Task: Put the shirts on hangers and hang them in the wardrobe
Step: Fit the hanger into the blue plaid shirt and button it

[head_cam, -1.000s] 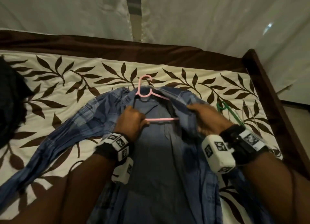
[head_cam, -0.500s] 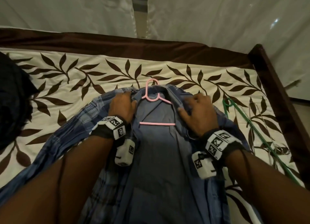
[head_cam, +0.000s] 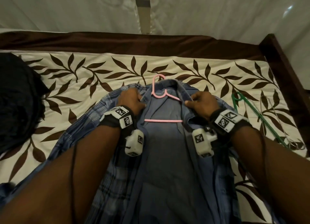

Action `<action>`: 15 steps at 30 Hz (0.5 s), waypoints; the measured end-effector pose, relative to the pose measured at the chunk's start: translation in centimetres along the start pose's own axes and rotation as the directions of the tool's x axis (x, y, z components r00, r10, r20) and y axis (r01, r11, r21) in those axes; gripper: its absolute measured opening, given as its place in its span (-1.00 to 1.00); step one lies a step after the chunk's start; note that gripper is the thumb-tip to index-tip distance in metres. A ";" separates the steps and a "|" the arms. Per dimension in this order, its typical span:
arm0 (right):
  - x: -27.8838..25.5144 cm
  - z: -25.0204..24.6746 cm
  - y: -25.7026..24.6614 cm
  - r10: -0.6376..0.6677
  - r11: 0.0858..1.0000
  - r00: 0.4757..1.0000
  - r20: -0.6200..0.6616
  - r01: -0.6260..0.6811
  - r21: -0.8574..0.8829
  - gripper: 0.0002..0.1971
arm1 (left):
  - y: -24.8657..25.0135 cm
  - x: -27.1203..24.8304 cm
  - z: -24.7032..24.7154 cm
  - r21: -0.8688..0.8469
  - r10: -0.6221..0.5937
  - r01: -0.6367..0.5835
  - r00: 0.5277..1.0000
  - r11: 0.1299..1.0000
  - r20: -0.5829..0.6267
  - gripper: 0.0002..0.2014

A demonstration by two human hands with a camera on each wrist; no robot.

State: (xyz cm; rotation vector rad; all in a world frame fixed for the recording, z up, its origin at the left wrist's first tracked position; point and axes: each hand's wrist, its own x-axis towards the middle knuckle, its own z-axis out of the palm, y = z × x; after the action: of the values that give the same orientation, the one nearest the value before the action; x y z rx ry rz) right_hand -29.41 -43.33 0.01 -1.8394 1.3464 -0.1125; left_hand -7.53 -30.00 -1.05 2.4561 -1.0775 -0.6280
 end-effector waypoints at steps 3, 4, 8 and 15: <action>-0.5 0.9 1.7 0.002 0.997 1.000 0.009 -0.003 0.077 -0.73 | 0.2 -0.5 0.1 -0.303 -0.091 0.076 0.995 0.950 -0.034 -0.81; -0.9 1.2 2.2 -0.002 0.994 1.000 -0.022 0.004 0.110 -0.72 | 0.1 -0.8 0.2 -0.359 -0.113 0.105 0.994 0.927 -0.001 -0.79; -2.7 1.8 3.1 -0.031 0.992 0.988 -0.154 0.049 0.116 -0.88 | 0.0 -1.4 0.5 -0.487 -0.178 0.209 0.978 0.848 0.109 -0.65; -4.6 1.1 0.9 -0.070 0.889 0.979 -0.189 0.147 0.435 -0.90 | 1.5 -3.7 0.6 -0.438 -0.036 -0.028 0.990 0.898 -0.136 -0.66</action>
State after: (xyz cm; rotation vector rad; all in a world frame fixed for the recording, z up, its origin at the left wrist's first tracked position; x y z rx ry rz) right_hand -31.43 -38.92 0.47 -1.5324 1.2040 -0.6025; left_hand -10.97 -28.26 0.10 2.0727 -0.7733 -0.6112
